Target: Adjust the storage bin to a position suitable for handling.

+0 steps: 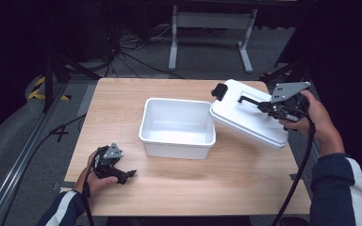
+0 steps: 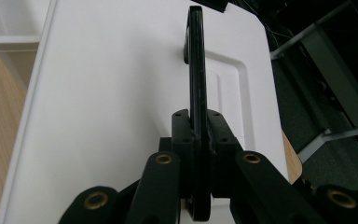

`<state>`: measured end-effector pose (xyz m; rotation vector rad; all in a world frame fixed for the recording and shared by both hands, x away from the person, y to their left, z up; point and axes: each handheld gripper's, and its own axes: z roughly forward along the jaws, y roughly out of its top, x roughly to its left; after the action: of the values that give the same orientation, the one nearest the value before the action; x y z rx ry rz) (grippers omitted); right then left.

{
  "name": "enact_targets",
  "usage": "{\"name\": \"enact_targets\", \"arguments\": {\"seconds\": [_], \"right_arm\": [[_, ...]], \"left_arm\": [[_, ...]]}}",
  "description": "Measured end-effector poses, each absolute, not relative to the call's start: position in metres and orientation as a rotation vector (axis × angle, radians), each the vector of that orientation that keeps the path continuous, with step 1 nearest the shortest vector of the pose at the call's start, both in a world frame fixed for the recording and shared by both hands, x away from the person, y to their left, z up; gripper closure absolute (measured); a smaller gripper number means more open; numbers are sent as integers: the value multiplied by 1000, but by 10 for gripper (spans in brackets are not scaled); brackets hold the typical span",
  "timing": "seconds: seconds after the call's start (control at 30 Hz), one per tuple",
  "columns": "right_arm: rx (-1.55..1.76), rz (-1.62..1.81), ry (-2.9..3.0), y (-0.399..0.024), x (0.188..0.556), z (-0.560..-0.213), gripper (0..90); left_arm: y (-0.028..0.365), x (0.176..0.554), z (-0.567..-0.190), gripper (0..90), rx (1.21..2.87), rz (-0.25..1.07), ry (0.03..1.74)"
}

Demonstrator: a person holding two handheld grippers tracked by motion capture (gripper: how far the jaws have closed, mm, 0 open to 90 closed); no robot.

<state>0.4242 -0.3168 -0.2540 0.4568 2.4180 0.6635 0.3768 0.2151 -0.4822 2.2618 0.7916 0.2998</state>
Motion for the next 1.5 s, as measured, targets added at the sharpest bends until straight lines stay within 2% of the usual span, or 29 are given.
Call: {"name": "enact_targets", "arguments": {"seconds": [0.33, 0.73, 1.5], "right_arm": [[521, 657, 2414, -335, 426, -269, 841], [625, 642, 2431, -354, 437, -302, 842], [721, 625, 2494, -350, 452, -365, 842]], "left_arm": [[215, 377, -482, 19, 2263, 300, 791], [215, 377, -482, 19, 2263, 300, 791], [215, 377, -482, 19, 2261, 301, 791]]}}
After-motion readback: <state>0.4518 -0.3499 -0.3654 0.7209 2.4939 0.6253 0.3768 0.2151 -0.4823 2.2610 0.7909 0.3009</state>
